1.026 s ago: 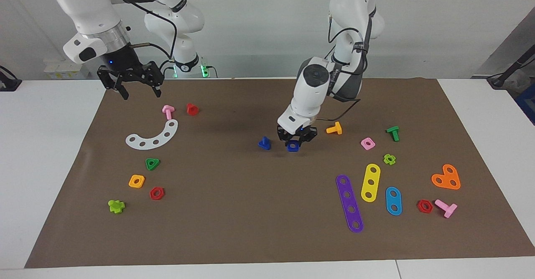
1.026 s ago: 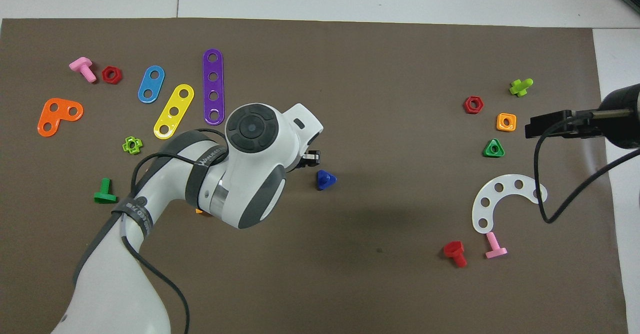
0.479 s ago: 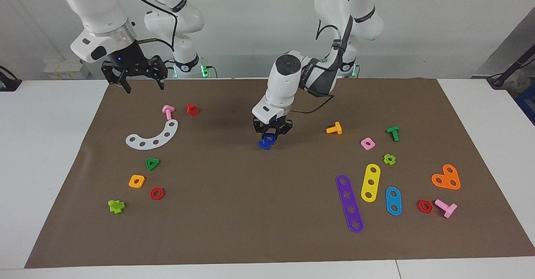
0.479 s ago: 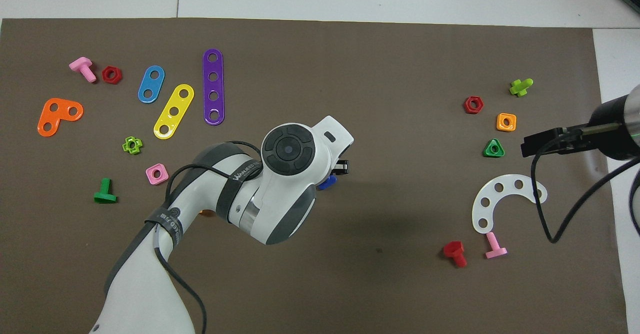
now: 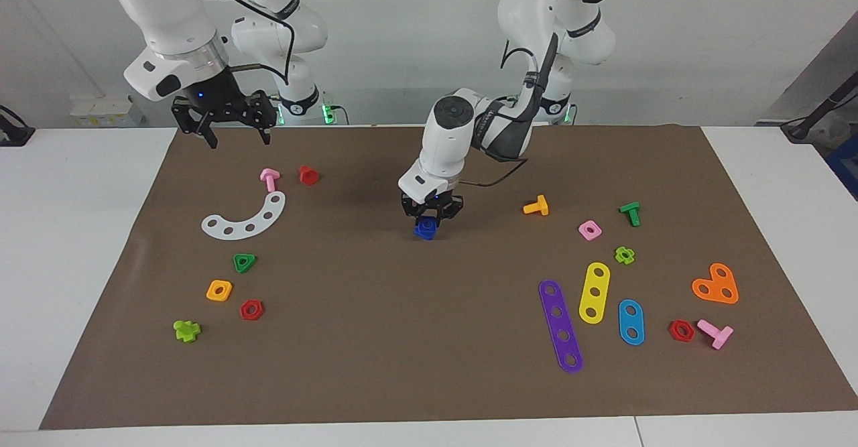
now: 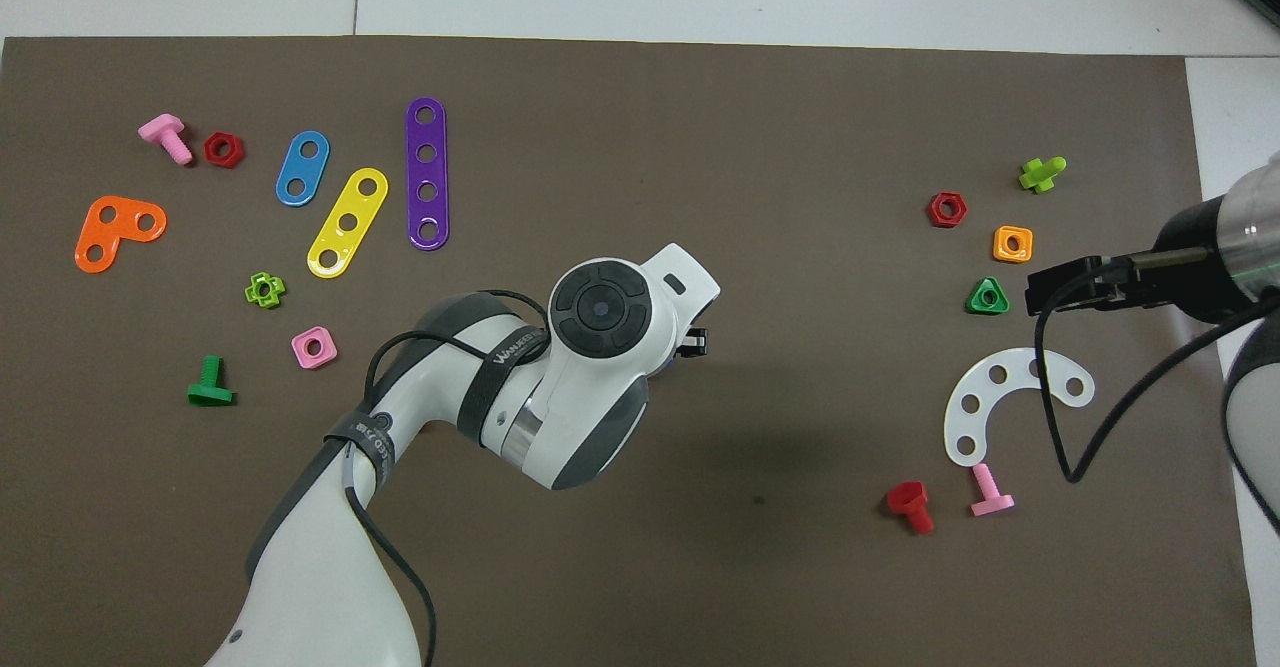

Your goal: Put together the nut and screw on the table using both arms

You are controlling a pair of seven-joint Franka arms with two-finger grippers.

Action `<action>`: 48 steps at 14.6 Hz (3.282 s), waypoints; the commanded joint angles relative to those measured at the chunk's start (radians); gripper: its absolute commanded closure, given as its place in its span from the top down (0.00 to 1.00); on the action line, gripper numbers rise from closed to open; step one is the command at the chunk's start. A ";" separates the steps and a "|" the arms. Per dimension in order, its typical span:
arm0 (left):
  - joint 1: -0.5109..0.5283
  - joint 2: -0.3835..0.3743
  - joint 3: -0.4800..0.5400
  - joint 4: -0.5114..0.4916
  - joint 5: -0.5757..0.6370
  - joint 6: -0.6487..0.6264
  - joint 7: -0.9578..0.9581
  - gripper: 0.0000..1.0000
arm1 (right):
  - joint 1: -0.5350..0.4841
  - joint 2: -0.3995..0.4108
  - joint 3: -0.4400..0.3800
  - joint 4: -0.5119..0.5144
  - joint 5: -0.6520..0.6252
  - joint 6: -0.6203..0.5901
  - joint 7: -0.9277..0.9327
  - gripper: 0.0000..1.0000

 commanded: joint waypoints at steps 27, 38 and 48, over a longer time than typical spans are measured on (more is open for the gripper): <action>-0.004 0.053 0.028 0.084 -0.011 -0.075 -0.013 0.00 | 0.000 -0.018 0.005 -0.031 -0.004 0.044 0.141 1.00; -0.018 0.036 0.028 0.008 -0.010 -0.064 -0.014 0.00 | 0.000 -0.018 0.005 -0.031 -0.003 0.046 0.139 1.00; 0.021 0.070 0.026 0.208 -0.063 -0.265 -0.017 0.00 | -0.002 -0.020 0.005 -0.031 -0.003 0.046 0.136 1.00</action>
